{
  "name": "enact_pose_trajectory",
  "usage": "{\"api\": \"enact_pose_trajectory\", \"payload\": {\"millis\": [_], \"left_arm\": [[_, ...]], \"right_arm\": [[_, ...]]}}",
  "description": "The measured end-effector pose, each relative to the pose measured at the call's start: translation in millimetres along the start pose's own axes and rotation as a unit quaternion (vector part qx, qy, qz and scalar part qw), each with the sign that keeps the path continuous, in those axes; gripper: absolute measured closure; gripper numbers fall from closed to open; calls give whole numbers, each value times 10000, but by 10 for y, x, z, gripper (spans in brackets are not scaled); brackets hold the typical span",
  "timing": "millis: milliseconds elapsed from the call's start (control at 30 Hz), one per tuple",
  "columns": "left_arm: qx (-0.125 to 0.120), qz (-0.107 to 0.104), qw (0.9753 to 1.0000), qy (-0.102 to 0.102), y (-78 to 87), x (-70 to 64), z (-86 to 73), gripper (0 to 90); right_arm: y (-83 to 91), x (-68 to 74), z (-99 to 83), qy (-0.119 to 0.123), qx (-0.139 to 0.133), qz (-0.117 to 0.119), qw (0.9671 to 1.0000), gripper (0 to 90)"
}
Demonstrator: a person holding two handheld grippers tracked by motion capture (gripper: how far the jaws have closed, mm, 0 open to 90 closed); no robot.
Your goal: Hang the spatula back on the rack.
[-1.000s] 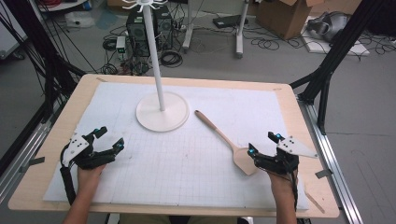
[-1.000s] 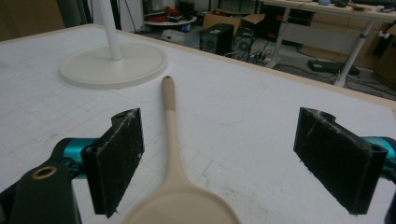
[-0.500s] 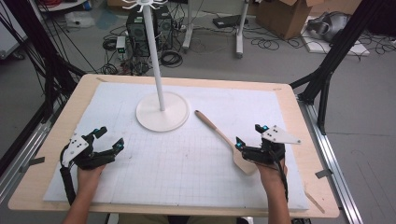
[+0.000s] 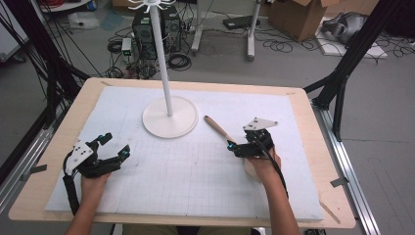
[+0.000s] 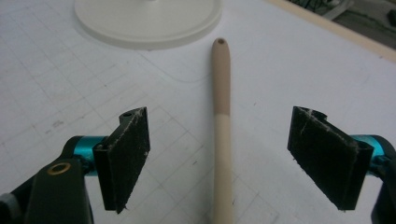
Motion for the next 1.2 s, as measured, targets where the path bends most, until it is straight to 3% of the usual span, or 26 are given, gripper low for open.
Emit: {"api": "enact_pose_trajectory", "payload": {"millis": [400, 600, 833, 1200], "left_arm": [[7, 2, 10000, 8, -4, -4, 0, 165], [2, -4, 10000, 7, -6, -5, 1, 168], [11, 12, 10000, 7, -5, 0, -1, 178], [16, 22, 10000, 8, -9, -1, -1, 187]], "right_arm": [[-192, -30, -190, 64, 684, 131, 9976, 270], [-323, -46, -253, 51, 1021, 137, 9947, 298], [-468, -110, -247, 49, 1267, 138, 9918, 384], [-560, -133, -267, -33, 1520, 177, 9882, 518]]}}
Point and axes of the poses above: each handheld gripper's, and its own axes: y roughly backward along the jaws, z roughly out of its top, x roughly to its left, the point moved 9 cm from there along -y, roughly forward along the jaws, and after that the axes turned 5 degrees about -y, right-handed, at the moved point
